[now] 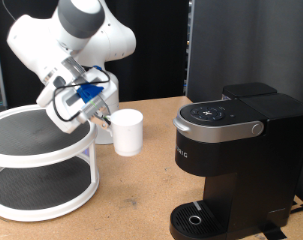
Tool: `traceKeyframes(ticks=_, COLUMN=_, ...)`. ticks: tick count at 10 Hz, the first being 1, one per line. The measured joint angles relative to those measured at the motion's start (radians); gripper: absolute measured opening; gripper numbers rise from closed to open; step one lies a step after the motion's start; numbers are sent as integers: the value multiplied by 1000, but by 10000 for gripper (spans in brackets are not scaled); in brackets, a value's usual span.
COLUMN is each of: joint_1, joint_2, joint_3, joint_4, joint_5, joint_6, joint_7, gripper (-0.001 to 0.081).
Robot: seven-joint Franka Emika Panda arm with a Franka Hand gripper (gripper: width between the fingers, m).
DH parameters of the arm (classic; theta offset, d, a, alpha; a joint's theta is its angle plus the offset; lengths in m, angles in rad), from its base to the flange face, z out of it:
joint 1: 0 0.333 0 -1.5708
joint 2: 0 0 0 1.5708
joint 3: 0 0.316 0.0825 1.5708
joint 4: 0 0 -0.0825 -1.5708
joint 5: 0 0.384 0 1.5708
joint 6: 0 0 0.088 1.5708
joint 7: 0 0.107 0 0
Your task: Make a cup of coffee with the keurig machine
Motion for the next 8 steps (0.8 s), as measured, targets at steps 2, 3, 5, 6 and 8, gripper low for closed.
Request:
traceKeyframes(ticks=2, joint_1=88, joint_2=64, joint_3=-9, joint_4=1, joint_5=93, joint_6=82, joint_7=-22, gripper=75)
traceKeyframes(ticks=3, joint_1=140, joint_2=96, joint_3=-27, joint_4=4, joint_5=153, joint_6=113, joint_7=-56, gripper=75)
traceKeyframes(ticks=5, joint_1=255, joint_2=160, joint_3=-87, joint_4=13, joint_5=303, joint_6=154, joint_7=-165, gripper=75)
traceKeyframes(ticks=6, joint_1=306, joint_2=192, joint_3=-119, joint_4=19, joint_5=382, joint_6=160, joint_7=-231, gripper=75)
traceKeyframes(ticks=8, joint_1=382, joint_2=255, joint_3=-166, joint_4=29, joint_5=523, joint_6=162, joint_7=-352, gripper=75)
